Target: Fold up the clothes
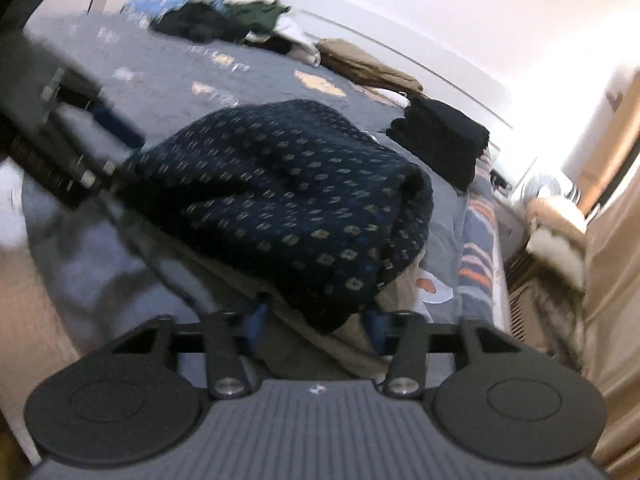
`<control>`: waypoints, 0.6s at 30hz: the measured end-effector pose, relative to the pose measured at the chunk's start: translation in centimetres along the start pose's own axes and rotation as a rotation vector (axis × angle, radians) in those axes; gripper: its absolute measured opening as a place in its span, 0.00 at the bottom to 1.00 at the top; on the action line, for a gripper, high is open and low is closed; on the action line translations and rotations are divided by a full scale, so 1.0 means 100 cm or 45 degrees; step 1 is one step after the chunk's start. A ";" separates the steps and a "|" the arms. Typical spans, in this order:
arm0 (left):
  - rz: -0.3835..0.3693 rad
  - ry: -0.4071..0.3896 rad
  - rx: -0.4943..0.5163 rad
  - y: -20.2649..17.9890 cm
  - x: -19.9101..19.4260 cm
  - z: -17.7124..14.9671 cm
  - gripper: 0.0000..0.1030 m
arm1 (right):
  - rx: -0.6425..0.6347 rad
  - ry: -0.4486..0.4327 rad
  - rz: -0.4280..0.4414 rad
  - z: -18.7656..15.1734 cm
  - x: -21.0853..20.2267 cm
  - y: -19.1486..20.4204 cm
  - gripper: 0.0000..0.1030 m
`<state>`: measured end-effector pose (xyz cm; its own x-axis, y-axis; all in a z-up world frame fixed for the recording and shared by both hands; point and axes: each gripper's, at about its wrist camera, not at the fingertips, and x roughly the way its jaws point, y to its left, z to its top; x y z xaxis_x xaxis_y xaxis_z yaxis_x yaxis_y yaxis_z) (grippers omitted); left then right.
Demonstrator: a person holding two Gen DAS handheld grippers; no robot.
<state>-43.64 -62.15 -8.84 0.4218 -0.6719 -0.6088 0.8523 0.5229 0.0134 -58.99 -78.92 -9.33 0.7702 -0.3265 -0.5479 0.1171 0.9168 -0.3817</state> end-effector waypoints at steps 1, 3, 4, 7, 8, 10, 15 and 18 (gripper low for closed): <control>0.002 0.003 0.001 0.000 0.001 0.000 0.69 | 0.029 -0.009 -0.002 0.000 -0.001 -0.005 0.20; 0.008 0.014 0.004 0.000 0.002 -0.002 0.69 | 0.053 -0.028 -0.014 0.000 -0.003 -0.010 0.16; 0.010 0.020 0.007 0.000 0.002 -0.002 0.69 | 0.022 -0.040 -0.031 0.000 -0.005 -0.008 0.15; -0.009 0.022 0.029 -0.002 0.001 -0.004 0.55 | -0.090 -0.090 -0.101 -0.001 -0.012 -0.002 0.14; -0.016 0.019 0.039 -0.003 0.000 -0.004 0.43 | -0.127 -0.109 -0.126 -0.001 -0.014 0.000 0.14; -0.028 0.010 0.038 -0.003 -0.001 -0.005 0.33 | -0.188 -0.135 -0.164 -0.002 -0.018 0.002 0.13; -0.064 -0.016 -0.011 0.004 -0.004 -0.003 0.19 | -0.197 0.017 -0.178 -0.014 0.000 -0.004 0.10; -0.061 -0.037 -0.021 0.005 -0.006 -0.001 0.19 | -0.016 0.108 -0.137 -0.018 0.008 -0.024 0.10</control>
<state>-43.52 -61.40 -8.55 0.3893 -0.7113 -0.5852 0.8668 0.4979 -0.0286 -59.73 -81.75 -10.18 0.6975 -0.4419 -0.5641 0.1879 0.8725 -0.4511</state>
